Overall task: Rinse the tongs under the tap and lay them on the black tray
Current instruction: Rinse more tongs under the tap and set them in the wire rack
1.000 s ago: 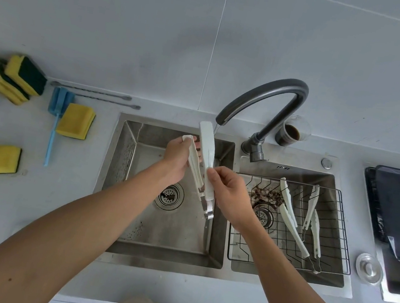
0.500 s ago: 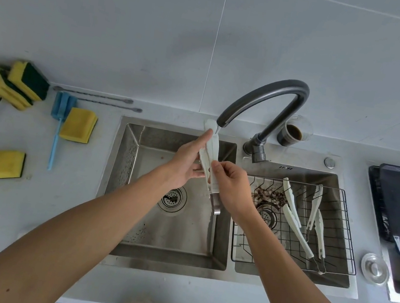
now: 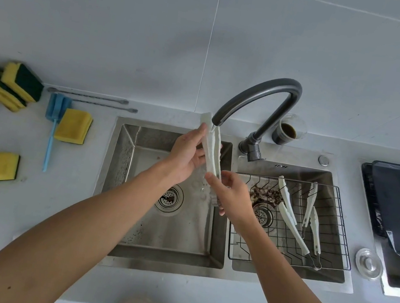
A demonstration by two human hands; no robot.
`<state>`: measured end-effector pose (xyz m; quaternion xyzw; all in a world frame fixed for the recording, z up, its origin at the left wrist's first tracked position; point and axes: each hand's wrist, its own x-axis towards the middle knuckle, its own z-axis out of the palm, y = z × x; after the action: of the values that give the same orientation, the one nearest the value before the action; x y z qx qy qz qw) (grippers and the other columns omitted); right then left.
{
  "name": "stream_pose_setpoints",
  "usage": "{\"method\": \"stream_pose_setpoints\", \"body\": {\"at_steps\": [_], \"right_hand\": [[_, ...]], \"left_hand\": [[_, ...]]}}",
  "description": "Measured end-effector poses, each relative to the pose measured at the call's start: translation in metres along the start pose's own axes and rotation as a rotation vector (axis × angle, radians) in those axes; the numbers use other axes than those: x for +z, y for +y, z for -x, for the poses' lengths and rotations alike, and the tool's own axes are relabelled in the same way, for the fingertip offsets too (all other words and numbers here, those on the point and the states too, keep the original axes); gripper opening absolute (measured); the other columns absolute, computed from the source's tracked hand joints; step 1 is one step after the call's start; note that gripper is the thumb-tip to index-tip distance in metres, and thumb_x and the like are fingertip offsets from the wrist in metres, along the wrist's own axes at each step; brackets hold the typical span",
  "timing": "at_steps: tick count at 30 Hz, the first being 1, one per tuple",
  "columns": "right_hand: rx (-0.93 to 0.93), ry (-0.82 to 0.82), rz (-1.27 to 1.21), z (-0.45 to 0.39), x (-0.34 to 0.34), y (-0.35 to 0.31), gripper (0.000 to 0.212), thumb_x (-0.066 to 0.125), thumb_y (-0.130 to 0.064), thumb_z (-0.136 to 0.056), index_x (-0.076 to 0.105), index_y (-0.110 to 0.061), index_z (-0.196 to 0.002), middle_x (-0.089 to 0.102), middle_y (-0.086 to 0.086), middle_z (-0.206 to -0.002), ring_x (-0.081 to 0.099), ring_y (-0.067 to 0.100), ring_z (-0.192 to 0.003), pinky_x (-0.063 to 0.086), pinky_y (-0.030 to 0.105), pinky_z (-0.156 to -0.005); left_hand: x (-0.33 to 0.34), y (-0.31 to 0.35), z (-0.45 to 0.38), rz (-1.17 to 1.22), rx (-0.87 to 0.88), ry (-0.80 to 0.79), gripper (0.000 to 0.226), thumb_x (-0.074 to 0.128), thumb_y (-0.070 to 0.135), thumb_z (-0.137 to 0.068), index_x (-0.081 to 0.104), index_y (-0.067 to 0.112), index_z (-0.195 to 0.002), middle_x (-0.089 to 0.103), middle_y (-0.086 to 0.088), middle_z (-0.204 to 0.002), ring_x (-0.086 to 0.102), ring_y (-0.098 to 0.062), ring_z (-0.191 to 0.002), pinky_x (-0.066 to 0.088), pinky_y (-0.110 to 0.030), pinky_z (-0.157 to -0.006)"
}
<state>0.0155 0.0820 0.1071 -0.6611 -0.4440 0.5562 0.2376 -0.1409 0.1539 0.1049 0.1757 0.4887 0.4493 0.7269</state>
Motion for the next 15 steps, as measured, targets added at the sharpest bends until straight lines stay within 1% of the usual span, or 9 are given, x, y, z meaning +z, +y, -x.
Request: {"method": "stream_pose_setpoints", "body": {"at_steps": [1,3,5,6,7,9,11,13,15], "right_hand": [[-0.023,-0.034,-0.003,0.002,0.0,0.0,0.048,0.071,-0.046,-0.096,0.065,-0.004,-0.117,0.063,0.002,-0.084,0.053,0.003,-0.052,0.043,0.02,-0.045],[-0.094,-0.036,0.015,0.005,0.002,-0.001,0.033,0.071,-0.037,-0.098,0.067,-0.007,-0.086,0.057,0.002,-0.066,0.047,0.001,-0.044,0.042,0.019,-0.046],[-0.134,0.014,0.082,0.007,0.005,-0.004,0.033,0.072,-0.036,-0.097,0.063,-0.014,-0.075,0.053,-0.006,-0.059,0.046,0.0,-0.044,0.042,0.017,-0.046],[-0.14,0.044,0.132,0.007,0.006,-0.004,0.035,0.072,-0.04,-0.096,0.062,-0.014,-0.075,0.052,-0.008,-0.057,0.046,0.001,-0.045,0.041,0.019,-0.046],[-0.137,0.079,0.205,0.007,0.006,-0.004,0.038,0.072,-0.045,-0.094,0.062,-0.012,-0.077,0.052,-0.008,-0.057,0.045,0.004,-0.046,0.04,0.023,-0.047],[-0.133,0.173,0.423,0.006,0.006,-0.001,0.045,0.068,-0.052,-0.092,0.06,-0.009,-0.08,0.055,-0.004,-0.06,0.046,0.012,-0.05,0.039,0.029,-0.049],[-0.187,0.245,0.653,0.009,0.007,0.001,0.046,0.063,-0.053,-0.094,0.055,-0.009,-0.081,0.059,0.001,-0.067,0.05,0.019,-0.055,0.041,0.032,-0.053],[-0.237,0.267,0.817,0.011,0.009,0.003,0.043,0.059,-0.052,-0.097,0.054,-0.011,-0.086,0.062,0.002,-0.076,0.059,0.024,-0.063,0.046,0.034,-0.059],[-0.271,0.294,0.963,0.009,0.012,0.005,0.038,0.058,-0.047,-0.099,0.057,-0.01,-0.094,0.062,0.003,-0.083,0.06,0.026,-0.066,0.046,0.035,-0.059]], "left_hand": [[0.001,0.0,0.001,0.008,-0.001,-0.007,0.049,0.055,0.038,-0.106,0.058,0.004,-0.141,0.071,-0.025,-0.127,0.073,-0.034,-0.108,0.064,-0.043,-0.086],[0.001,0.0,0.001,0.014,-0.011,0.009,0.048,0.053,0.037,-0.107,0.058,0.004,-0.141,0.073,-0.024,-0.124,0.072,-0.035,-0.109,0.063,-0.046,-0.091],[-0.001,-0.001,0.003,0.026,-0.025,0.035,0.048,0.051,0.037,-0.108,0.056,0.004,-0.142,0.079,-0.013,-0.106,0.072,-0.035,-0.108,0.061,-0.048,-0.093],[-0.002,-0.002,0.003,0.035,-0.03,0.048,0.048,0.05,0.037,-0.108,0.056,0.004,-0.142,0.078,-0.008,-0.098,0.072,-0.033,-0.104,0.061,-0.048,-0.091],[-0.004,-0.003,0.003,0.044,-0.035,0.053,0.046,0.049,0.037,-0.109,0.056,0.003,-0.139,0.078,-0.007,-0.098,0.072,-0.032,-0.1,0.061,-0.048,-0.091],[-0.008,-0.004,0.004,0.039,-0.034,0.05,0.033,0.048,0.032,-0.109,0.059,0.004,-0.124,0.076,-0.013,-0.107,0.072,-0.034,-0.1,0.059,-0.054,-0.096],[-0.011,-0.004,0.007,0.006,-0.037,0.066,0.022,0.05,0.026,-0.109,0.062,0.008,-0.108,0.073,-0.016,-0.107,0.072,-0.035,-0.097,0.056,-0.057,-0.1],[-0.015,-0.008,0.007,0.01,-0.052,0.122,0.024,0.047,0.025,-0.11,0.061,0.007,-0.103,0.071,-0.019,-0.11,0.073,-0.035,-0.092,0.058,-0.056,-0.099],[-0.02,-0.012,0.007,0.027,-0.069,0.158,0.032,0.043,0.031,-0.111,0.059,0.004,-0.105,0.068,-0.019,-0.112,0.074,-0.034,-0.088,0.06,-0.053,-0.094]]}}
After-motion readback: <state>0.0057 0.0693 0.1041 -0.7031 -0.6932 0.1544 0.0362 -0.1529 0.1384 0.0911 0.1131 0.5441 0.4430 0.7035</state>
